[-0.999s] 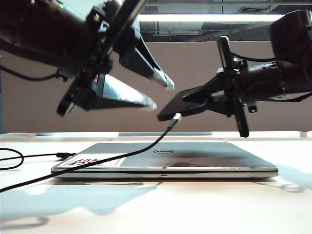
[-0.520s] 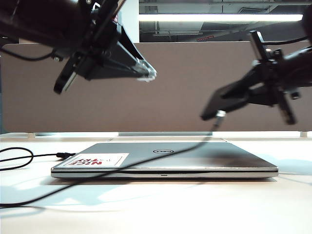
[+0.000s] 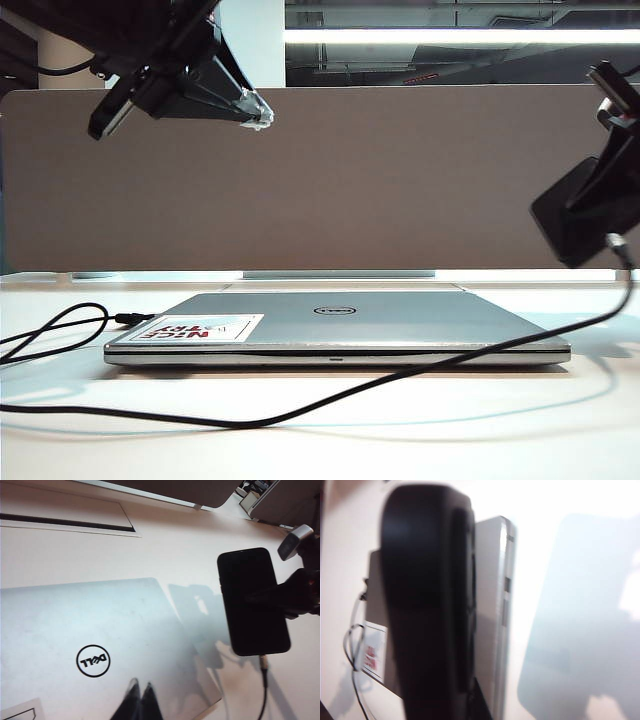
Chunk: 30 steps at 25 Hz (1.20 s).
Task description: Pick up the charging cable and the phone, plug the charging cable into the charging port on the phone, and finally place them back on the table.
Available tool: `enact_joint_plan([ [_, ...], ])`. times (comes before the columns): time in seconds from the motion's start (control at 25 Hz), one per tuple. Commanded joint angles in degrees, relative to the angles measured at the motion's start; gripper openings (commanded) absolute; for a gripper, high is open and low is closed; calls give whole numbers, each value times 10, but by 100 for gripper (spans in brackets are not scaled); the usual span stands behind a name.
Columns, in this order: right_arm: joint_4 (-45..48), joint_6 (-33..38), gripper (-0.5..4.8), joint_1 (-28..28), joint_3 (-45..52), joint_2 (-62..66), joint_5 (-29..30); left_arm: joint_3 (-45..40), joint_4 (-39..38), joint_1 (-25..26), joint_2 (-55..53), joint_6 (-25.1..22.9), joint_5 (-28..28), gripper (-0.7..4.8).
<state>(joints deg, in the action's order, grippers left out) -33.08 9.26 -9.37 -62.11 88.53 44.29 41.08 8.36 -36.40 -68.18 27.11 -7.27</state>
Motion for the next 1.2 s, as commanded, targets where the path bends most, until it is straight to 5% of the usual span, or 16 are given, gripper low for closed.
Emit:
enact_joint_plan([
  [0.04, -38, -40, -6, -1, -24, 17, 7, 3, -14, 0, 2, -26, 0, -5],
  [0.68, -91, -97, -6, 10, -56, 130, 5, 3, -30, 0, 2, -31, 0, -5],
  [0.96, -85, -97, -3, 30, -56, 141, -42, 3, -30, 0, 2, -31, 0, -5],
  [1.2, -86, -97, 119, 29, -56, 141, -60, 3, -31, 0, 2, -31, 0, -5],
])
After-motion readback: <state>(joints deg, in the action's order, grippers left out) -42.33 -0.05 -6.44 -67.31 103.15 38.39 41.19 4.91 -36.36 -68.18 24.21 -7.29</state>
